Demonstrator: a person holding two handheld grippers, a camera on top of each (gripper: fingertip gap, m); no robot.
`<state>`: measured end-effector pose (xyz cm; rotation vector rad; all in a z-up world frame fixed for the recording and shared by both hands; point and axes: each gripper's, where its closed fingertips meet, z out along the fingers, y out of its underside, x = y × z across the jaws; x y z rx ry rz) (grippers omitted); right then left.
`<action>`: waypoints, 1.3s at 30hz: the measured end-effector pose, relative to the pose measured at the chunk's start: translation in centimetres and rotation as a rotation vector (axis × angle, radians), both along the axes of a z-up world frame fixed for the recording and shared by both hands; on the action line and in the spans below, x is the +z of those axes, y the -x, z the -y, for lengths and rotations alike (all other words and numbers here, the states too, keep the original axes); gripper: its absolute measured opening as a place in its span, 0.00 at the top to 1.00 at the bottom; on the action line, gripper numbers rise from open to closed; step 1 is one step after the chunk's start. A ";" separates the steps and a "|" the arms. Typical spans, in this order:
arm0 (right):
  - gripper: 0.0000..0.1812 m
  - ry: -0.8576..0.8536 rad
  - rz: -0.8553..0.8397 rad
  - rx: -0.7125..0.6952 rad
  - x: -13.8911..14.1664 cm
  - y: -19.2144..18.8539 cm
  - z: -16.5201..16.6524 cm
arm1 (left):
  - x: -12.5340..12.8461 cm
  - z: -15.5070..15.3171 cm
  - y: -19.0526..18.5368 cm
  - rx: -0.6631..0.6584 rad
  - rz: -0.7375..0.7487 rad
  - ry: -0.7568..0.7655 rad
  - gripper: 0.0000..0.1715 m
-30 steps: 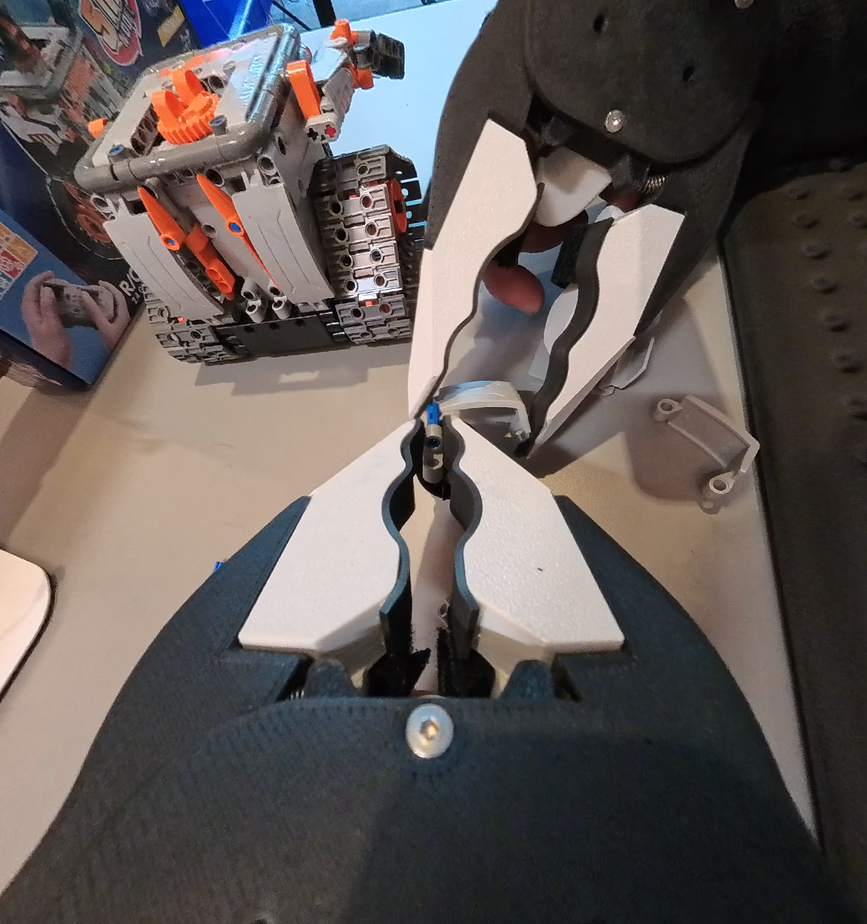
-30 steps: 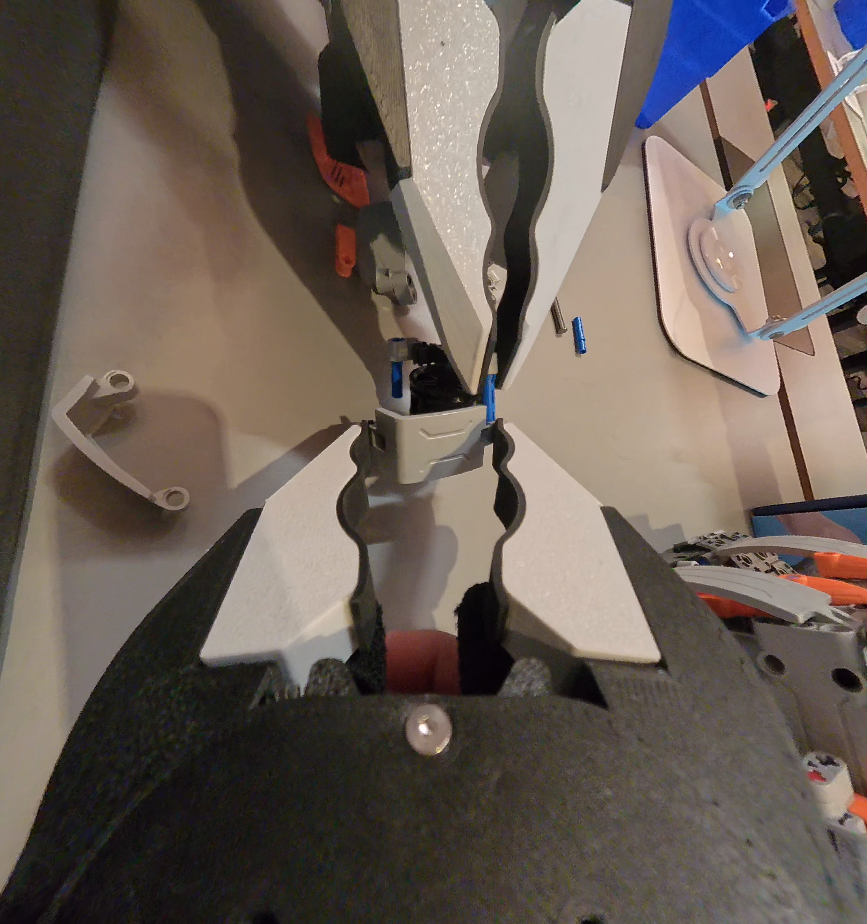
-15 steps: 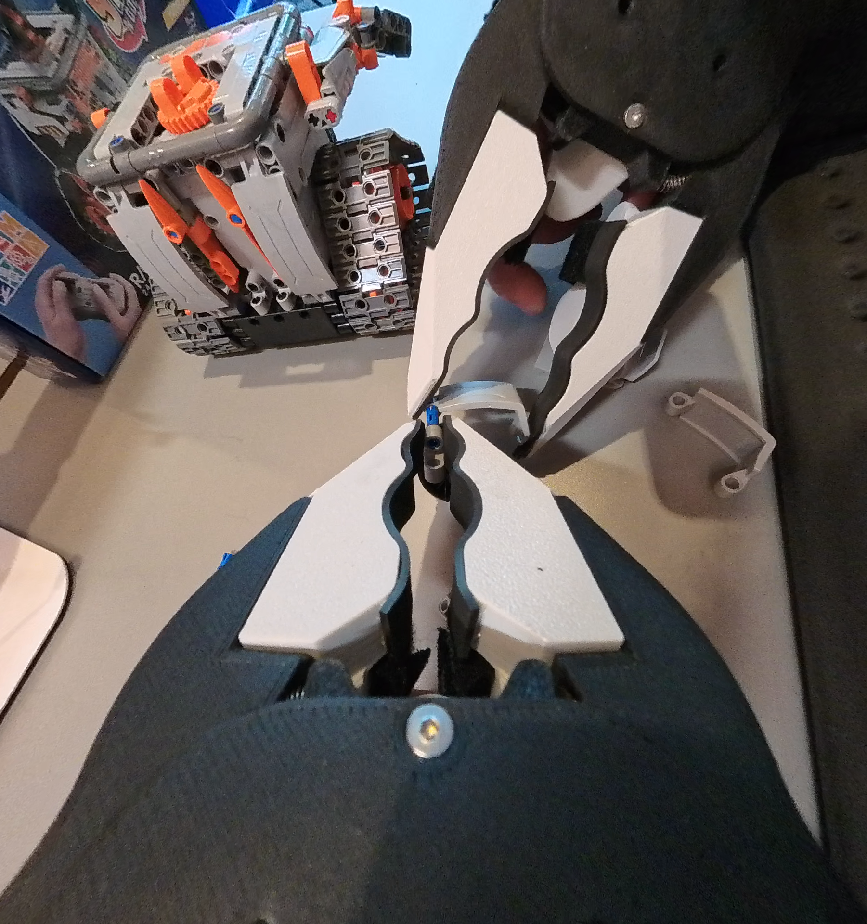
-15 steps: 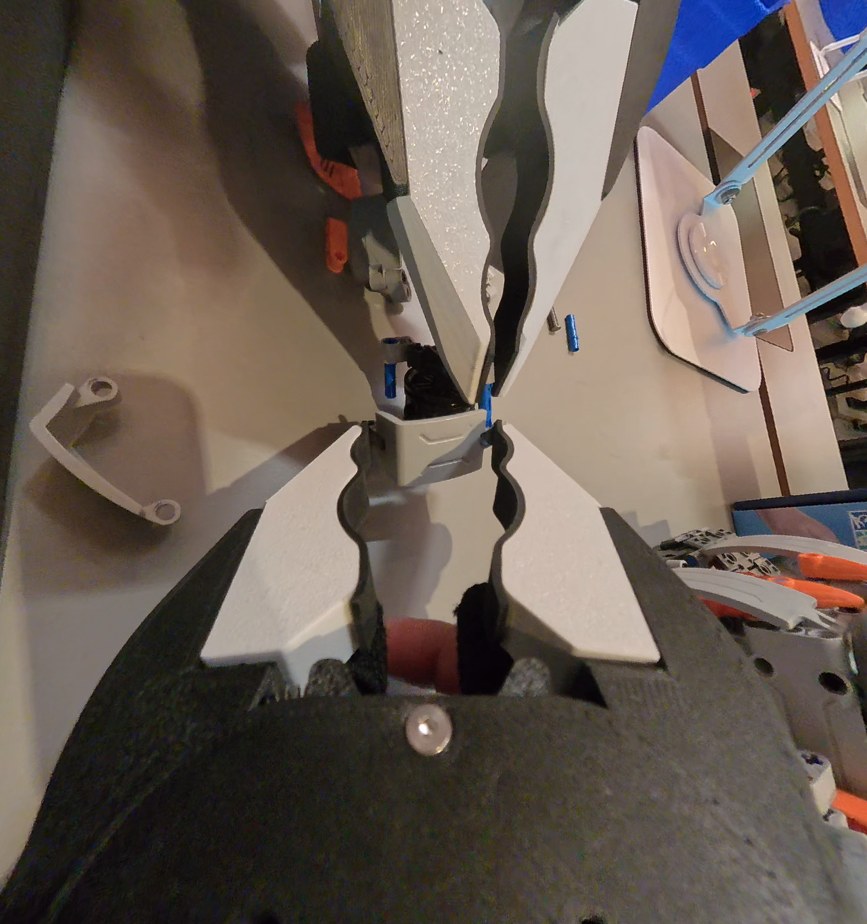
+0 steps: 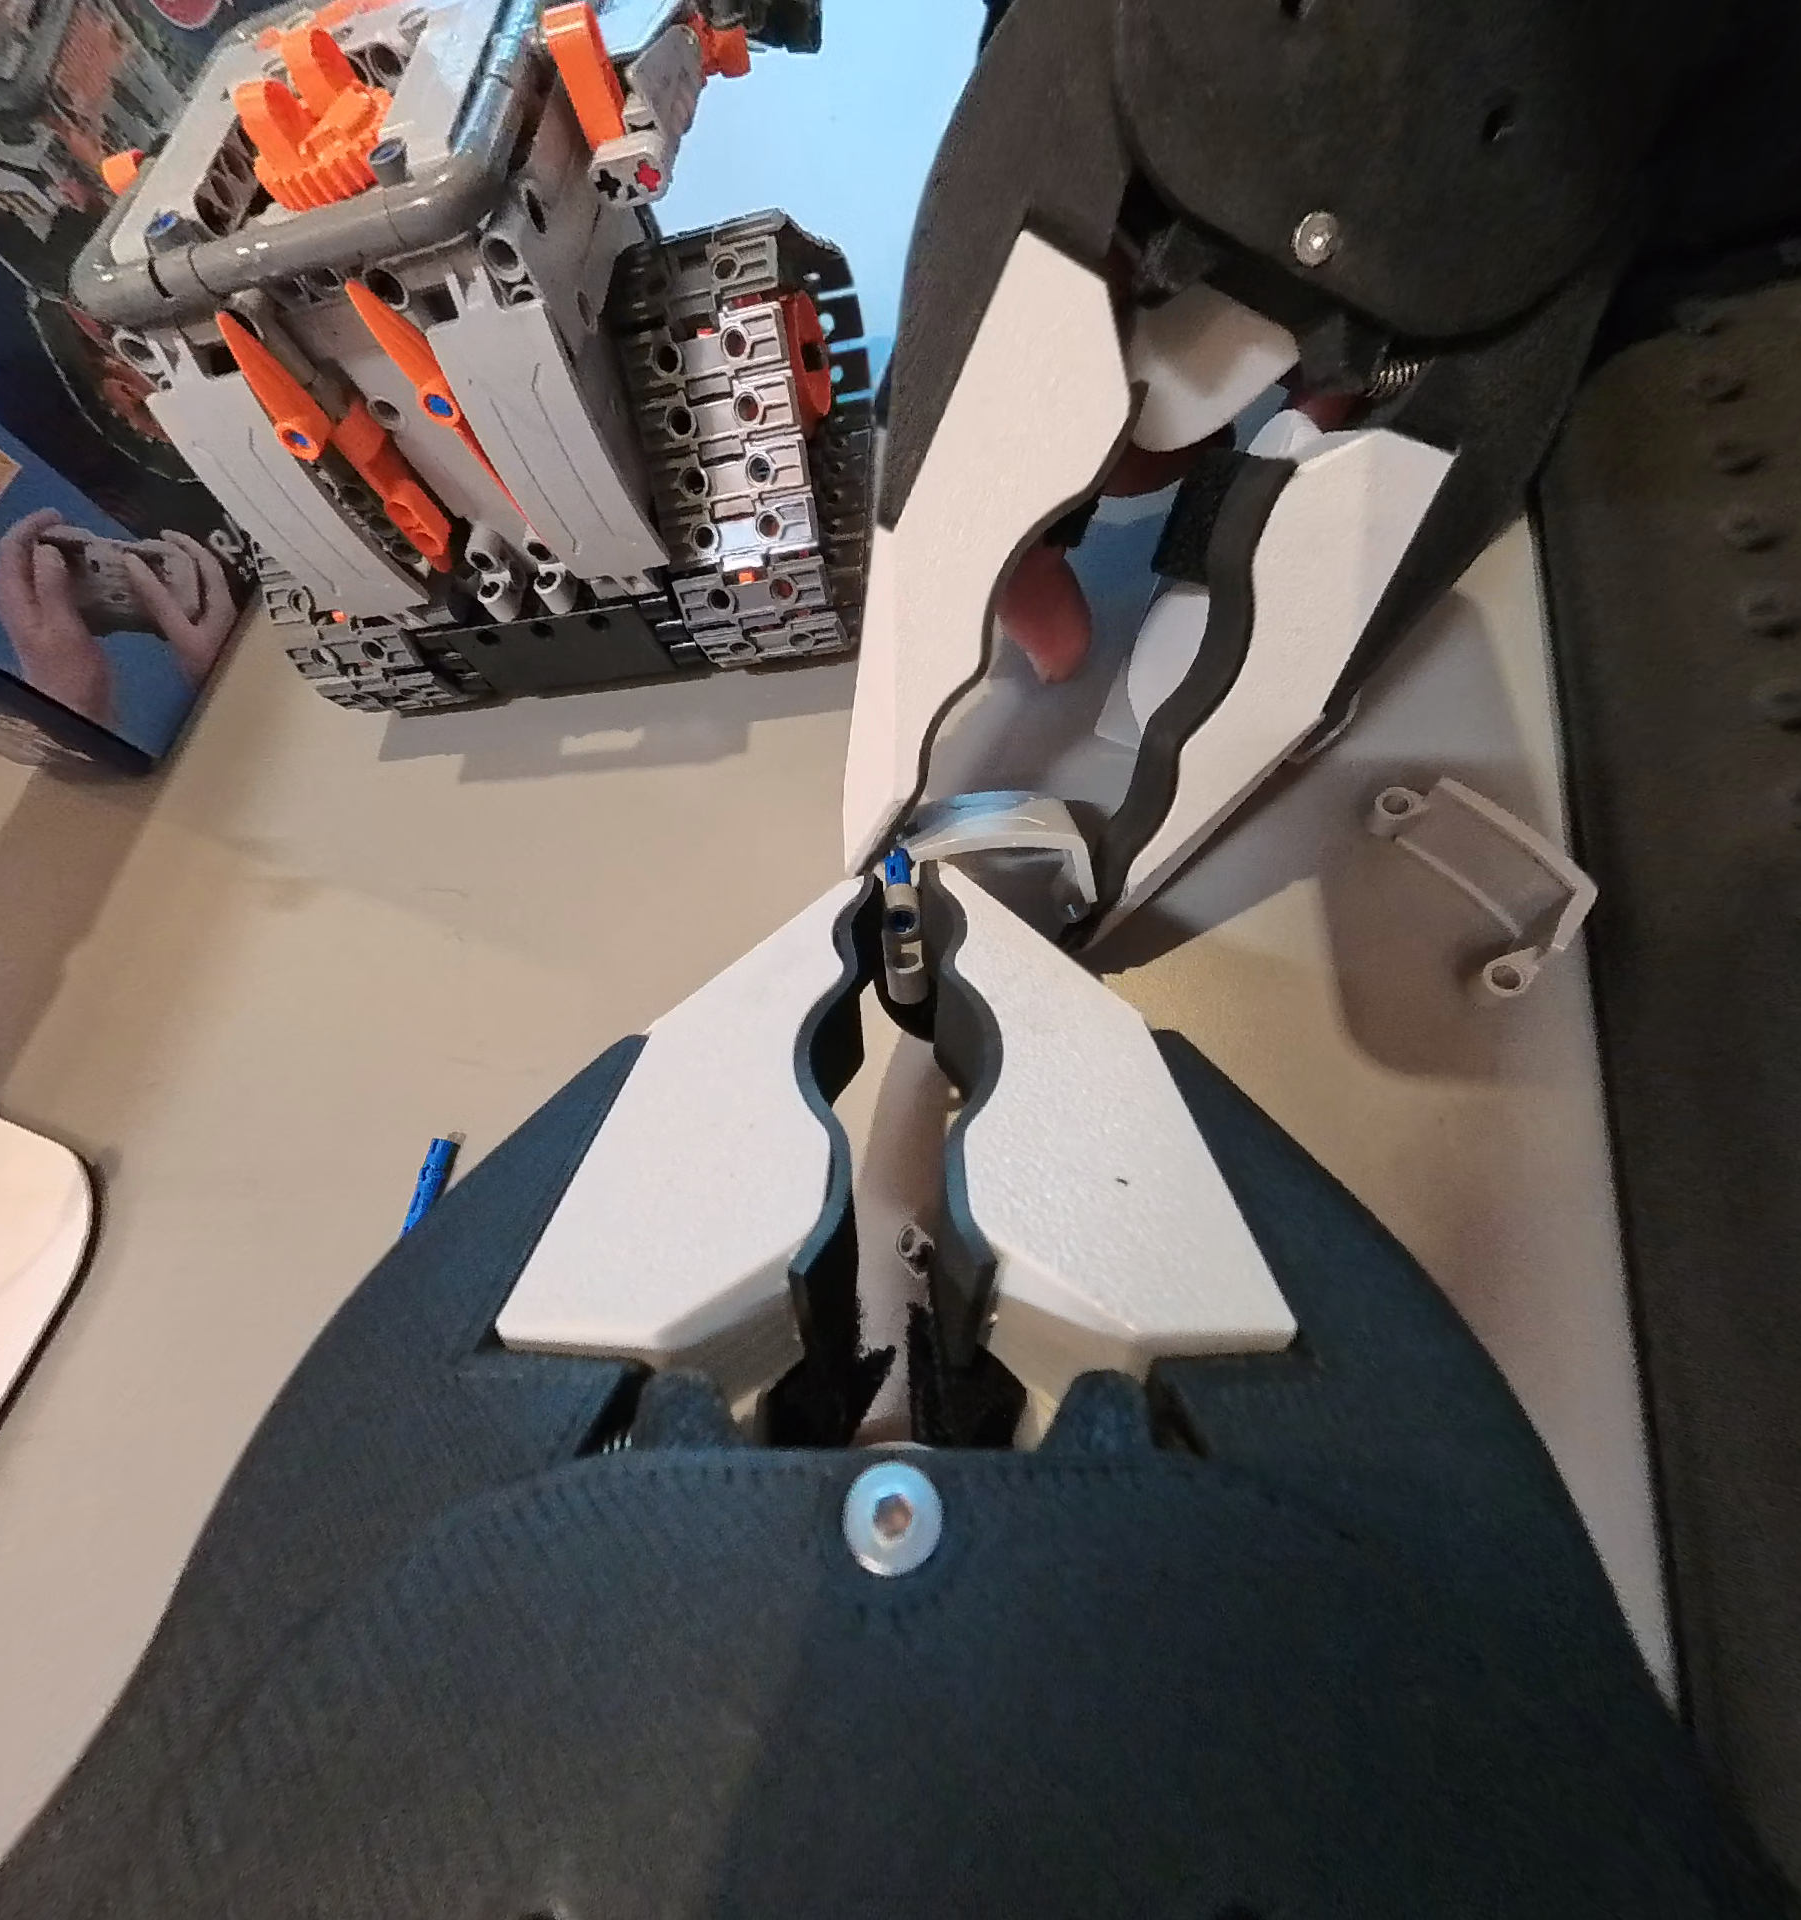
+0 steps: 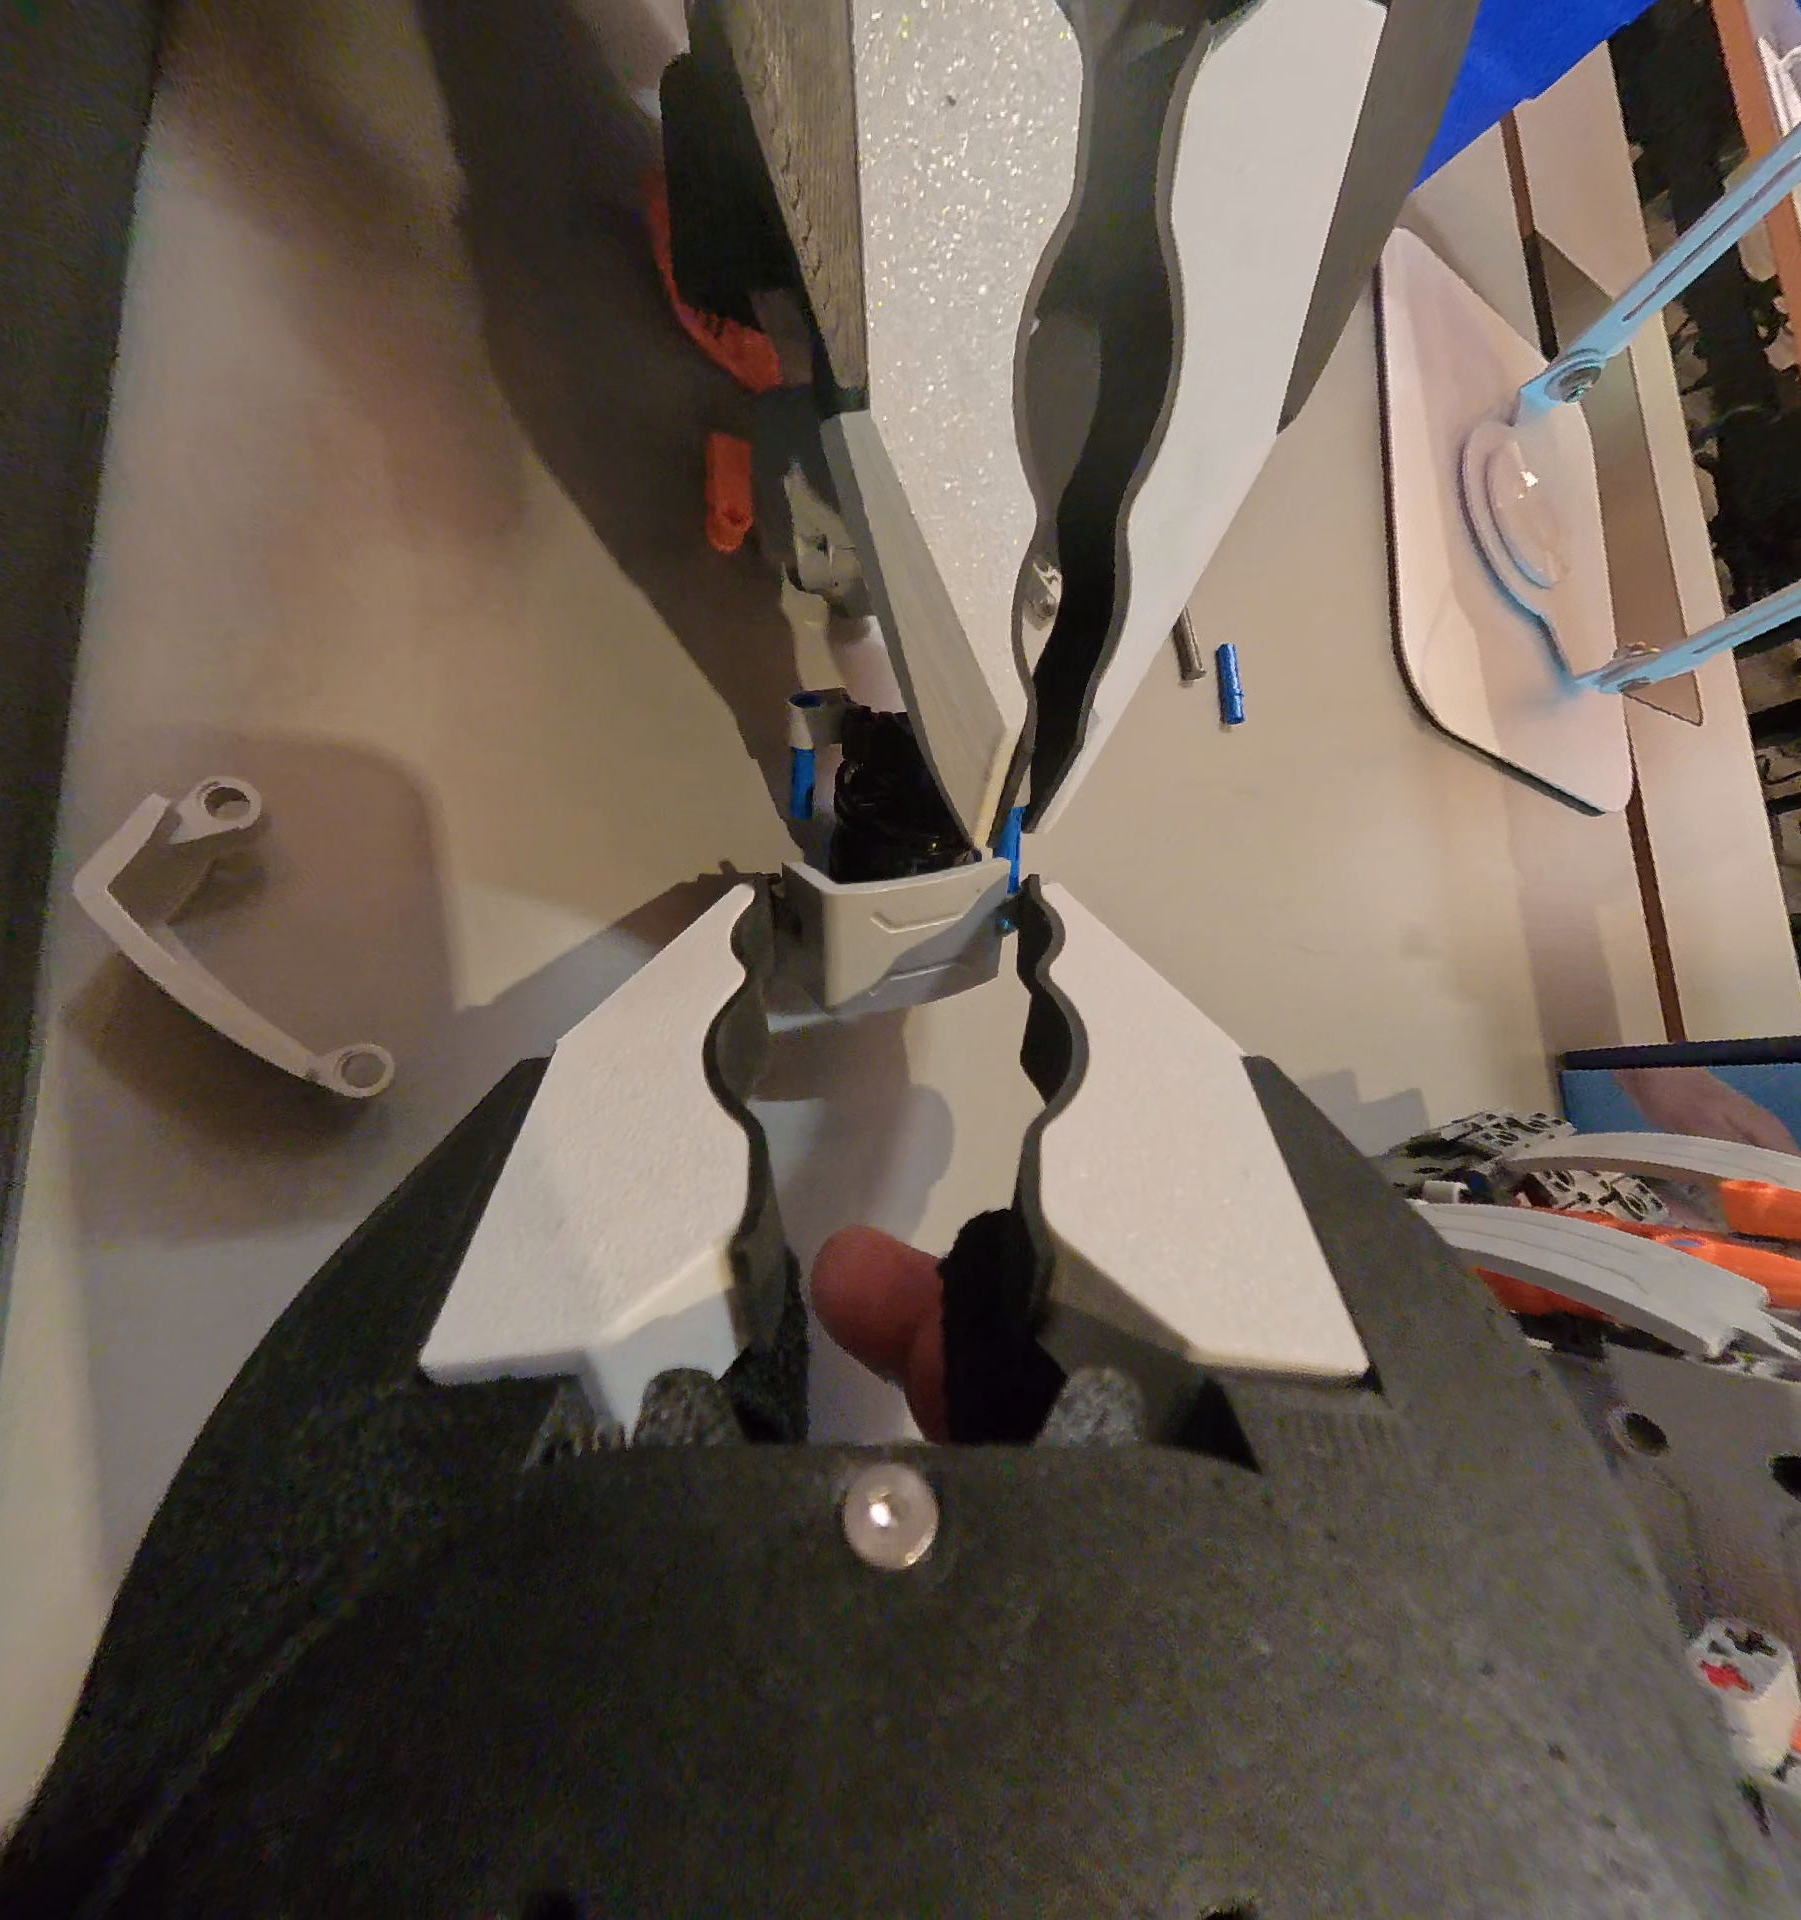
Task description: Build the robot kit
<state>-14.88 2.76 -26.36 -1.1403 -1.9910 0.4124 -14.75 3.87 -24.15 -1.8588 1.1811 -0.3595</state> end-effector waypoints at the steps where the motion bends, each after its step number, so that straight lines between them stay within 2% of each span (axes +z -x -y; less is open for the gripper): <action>1: 0.76 -0.006 0.005 -0.001 -0.1 0.0 0.0 | -0.1 0.0 0.0 -0.001 -0.011 -0.005 0.98; 10: 0.76 -0.010 0.016 -0.012 -0.3 0.2 0.1 | -0.3 0.1 0.1 -0.003 -0.013 0.040 0.98; 22: 0.76 -0.031 0.003 0.040 -0.2 0.1 0.3 | -0.3 0.3 0.2 -0.054 0.092 0.166 0.98; 39: 0.75 0.126 -0.071 0.099 0.3 0.2 0.9 | 0.0 0.5 0.4 -0.078 0.160 0.247 0.98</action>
